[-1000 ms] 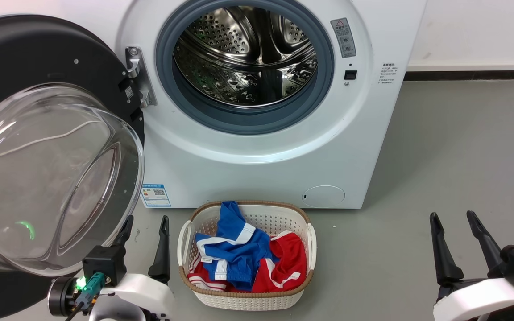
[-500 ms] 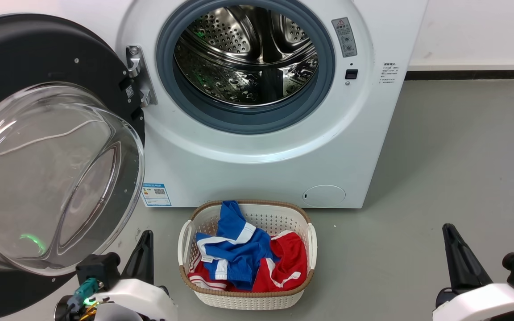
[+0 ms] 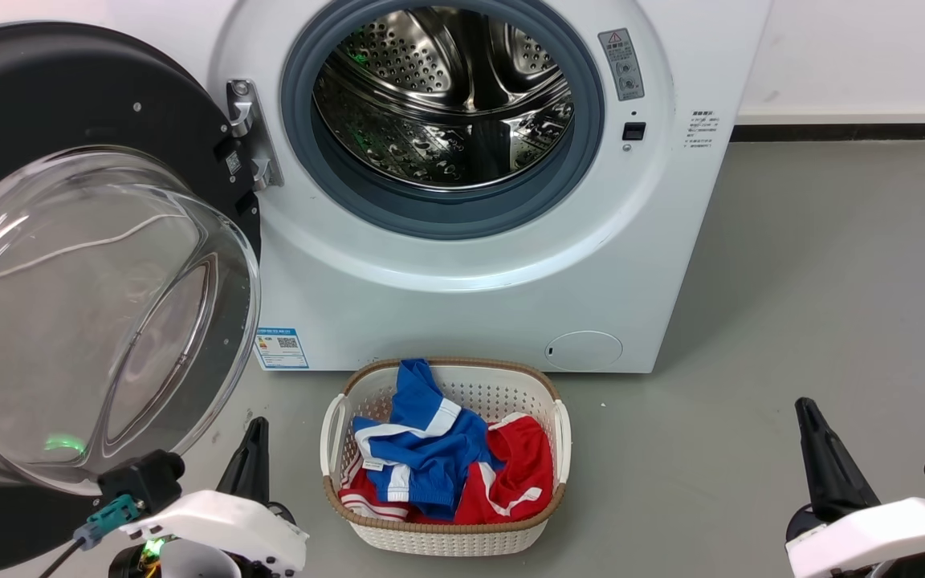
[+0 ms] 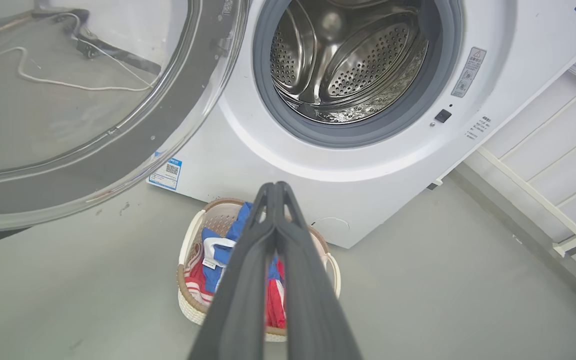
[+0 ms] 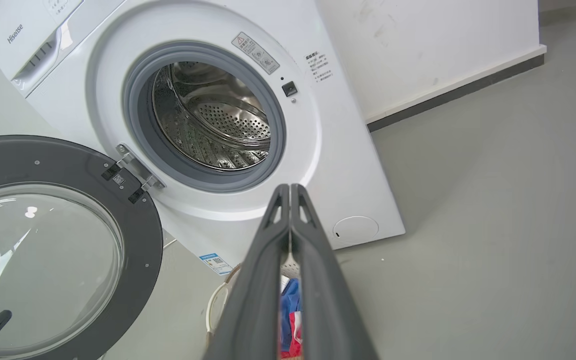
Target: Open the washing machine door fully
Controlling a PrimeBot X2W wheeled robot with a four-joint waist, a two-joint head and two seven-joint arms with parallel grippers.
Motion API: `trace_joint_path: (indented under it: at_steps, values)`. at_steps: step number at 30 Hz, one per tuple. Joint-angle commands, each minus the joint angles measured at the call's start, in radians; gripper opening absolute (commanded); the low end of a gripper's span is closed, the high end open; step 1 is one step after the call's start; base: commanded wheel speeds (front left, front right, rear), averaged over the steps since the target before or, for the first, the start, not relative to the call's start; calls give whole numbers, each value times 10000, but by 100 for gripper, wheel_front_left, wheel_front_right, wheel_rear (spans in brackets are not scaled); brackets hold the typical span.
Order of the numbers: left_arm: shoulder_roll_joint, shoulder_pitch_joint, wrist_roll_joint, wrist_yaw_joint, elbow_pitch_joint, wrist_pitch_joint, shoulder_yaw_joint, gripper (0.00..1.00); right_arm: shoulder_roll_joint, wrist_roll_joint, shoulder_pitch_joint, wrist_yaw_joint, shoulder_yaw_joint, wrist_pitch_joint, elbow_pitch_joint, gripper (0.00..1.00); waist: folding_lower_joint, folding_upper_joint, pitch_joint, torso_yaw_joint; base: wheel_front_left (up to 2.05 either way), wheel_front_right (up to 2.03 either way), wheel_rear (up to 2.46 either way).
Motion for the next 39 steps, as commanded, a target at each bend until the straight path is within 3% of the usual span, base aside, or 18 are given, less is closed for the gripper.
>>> trace_joint_path:
  at_steps: [1,39]
  values:
    - [29,-310,-205,-78,-110,21,141,0,-34,273,-319,2,-20,13,-77,0,0,0,2,0,0,0,0]
    - [-768,-510,-4473,-1144,174,1034,1569,0,-48,5395,-1046,1,-166,491,1041,0,0,0,124,29,0,0,0]
